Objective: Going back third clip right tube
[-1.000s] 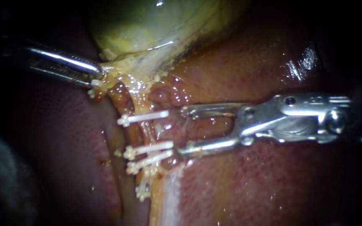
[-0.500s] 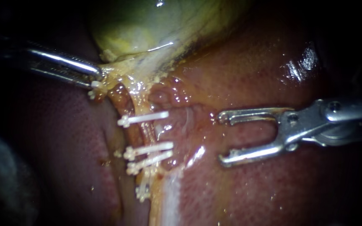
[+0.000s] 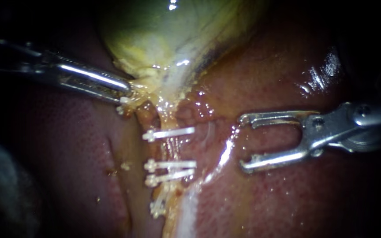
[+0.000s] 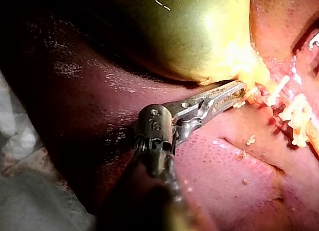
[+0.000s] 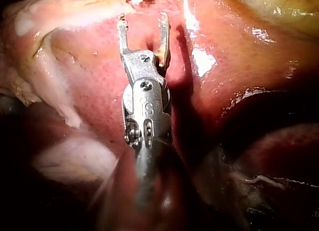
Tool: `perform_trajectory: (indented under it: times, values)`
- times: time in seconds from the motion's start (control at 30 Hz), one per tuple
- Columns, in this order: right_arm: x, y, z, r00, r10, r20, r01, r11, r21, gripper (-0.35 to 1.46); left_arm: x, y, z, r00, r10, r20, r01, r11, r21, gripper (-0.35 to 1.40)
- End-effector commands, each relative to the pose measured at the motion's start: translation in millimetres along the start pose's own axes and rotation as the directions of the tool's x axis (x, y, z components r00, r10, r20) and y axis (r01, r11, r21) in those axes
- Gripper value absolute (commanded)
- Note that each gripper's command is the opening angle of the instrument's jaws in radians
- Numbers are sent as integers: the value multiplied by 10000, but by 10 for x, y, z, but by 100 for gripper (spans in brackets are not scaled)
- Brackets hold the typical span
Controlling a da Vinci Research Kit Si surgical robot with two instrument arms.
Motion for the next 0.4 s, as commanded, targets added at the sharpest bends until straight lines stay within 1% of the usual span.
perform_trajectory:
  times: [0.03, 0.27, 0.37, 0.4]
  values:
    - [0, -1, 0, 10000, -2, -2, 2, 10000, 5, 50, -1, 0, 2, 10000, -24, 8, 24, 10000, -12, -35]
    - [1, -2, -1, 10000, -3, -1, 3, 10000, 12, 50, 0, 0, 2, 10000, -23, 25, 23, 10000, -47, -35]
    - [3, -1, 2, 10000, 10, -5, -10, 10000, -8, 50, 0, 1, -1, 10000, -20, 34, 21, 10000, -65, -35]
    - [5, 0, 7, 9999, 142, -8, -142, 9999, -41, 50, 0, 1, -4, 10000, -23, 42, 23, 10000, -83, -35]
